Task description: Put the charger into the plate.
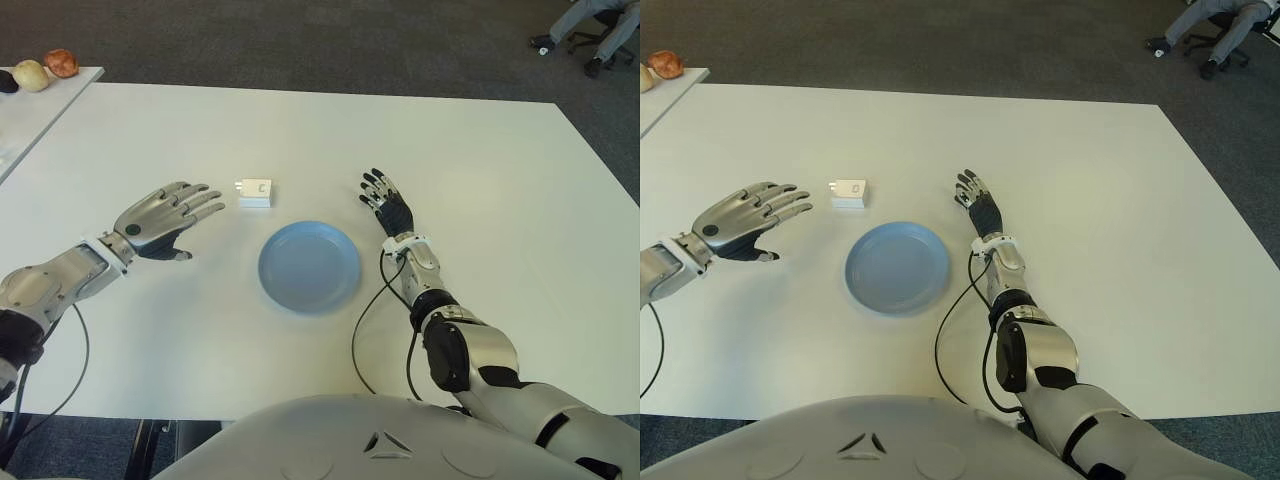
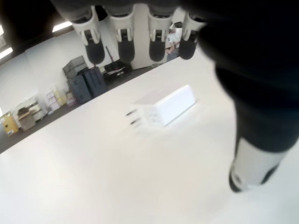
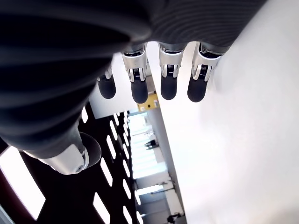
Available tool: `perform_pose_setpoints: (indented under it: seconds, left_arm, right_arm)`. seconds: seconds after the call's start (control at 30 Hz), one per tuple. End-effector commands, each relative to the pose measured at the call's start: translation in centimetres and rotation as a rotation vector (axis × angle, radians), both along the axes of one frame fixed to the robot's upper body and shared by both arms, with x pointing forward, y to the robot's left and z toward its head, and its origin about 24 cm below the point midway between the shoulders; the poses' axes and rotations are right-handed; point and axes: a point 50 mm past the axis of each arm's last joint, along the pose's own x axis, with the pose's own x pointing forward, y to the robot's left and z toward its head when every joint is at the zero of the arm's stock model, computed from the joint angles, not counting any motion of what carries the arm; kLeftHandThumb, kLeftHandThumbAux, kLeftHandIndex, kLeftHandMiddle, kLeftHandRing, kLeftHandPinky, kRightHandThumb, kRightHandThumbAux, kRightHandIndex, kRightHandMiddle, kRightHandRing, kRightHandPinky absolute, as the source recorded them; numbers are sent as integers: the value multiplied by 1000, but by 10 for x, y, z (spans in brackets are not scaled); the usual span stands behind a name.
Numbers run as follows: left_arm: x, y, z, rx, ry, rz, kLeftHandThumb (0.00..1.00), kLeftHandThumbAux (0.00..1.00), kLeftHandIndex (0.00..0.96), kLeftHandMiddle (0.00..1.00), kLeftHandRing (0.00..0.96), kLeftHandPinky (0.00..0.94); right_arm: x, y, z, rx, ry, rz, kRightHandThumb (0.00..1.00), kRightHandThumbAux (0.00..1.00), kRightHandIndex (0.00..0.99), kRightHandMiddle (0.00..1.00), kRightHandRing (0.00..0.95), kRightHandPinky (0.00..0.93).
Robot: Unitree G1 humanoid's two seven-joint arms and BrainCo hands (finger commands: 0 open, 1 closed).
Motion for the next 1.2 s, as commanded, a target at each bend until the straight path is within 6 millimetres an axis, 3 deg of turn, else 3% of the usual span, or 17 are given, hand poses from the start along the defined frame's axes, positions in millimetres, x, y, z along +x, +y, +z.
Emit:
perform_pose_setpoints:
  seconds: [0.03,0.6,1.2]
  left_arm:
    - [23,-7,4,-75,-18,32,0,633,0,3,0,0]
    - [54,-13,5,-192,-25,103,103,556,0,19,7,35]
    - [65,-27,-15,-178,36,160,26,550,0,9,0,17]
  right_arm:
    - [-32,-1,-41,13,239,-6,0,626,74,122,77,58]
    - [-34,2,-42,5,235,-7,0,613,78,122,78,57]
    - [-34,3,-42,15,232,-2,0,619,75,125,79,53]
